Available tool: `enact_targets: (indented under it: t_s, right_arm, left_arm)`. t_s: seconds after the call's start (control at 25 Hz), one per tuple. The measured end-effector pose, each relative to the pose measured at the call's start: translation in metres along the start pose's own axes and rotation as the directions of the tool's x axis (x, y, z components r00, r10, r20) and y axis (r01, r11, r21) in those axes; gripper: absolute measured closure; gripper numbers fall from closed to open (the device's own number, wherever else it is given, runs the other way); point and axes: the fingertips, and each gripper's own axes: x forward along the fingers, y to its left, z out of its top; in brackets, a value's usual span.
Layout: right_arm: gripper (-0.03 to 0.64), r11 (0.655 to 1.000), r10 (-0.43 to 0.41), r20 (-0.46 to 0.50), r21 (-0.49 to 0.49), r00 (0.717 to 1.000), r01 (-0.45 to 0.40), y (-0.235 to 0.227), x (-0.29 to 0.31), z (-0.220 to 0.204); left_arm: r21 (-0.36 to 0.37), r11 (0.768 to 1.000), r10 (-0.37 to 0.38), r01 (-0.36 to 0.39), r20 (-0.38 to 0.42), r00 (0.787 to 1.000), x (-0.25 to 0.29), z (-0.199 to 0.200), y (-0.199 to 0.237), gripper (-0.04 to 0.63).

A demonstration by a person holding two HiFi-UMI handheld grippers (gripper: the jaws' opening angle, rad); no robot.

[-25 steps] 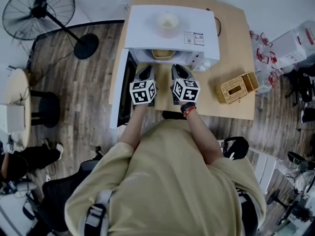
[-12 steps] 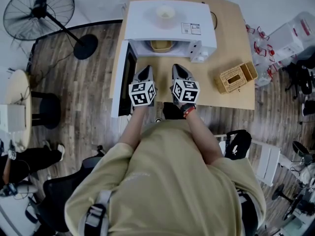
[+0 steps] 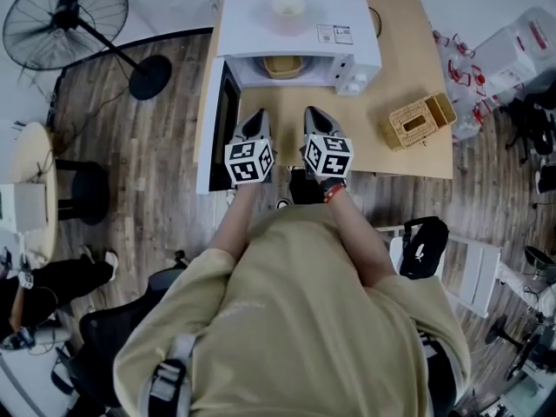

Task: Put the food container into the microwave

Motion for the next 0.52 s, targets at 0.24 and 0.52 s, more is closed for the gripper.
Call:
enact_targets:
  t_s: [0.24,0.52]
  right_arm:
    - [0.594,1.000,-0.001,-0.001,0.003,1.000,0.001,-0.001,-0.003,-0.001]
    - [0.594,1.000,-0.005,-0.007,-0.011,1.000,0.005,-0.006,0.000,-0.001]
  left_arm:
    - [0.010,1.000,-0.020,0.020,-0.010,1.000,0.002,-0.002,-0.005,0.575]
    - [0.013,0.999,-0.038,0.038,-0.022,0.999,0.011,-0.002,-0.009,0.575]
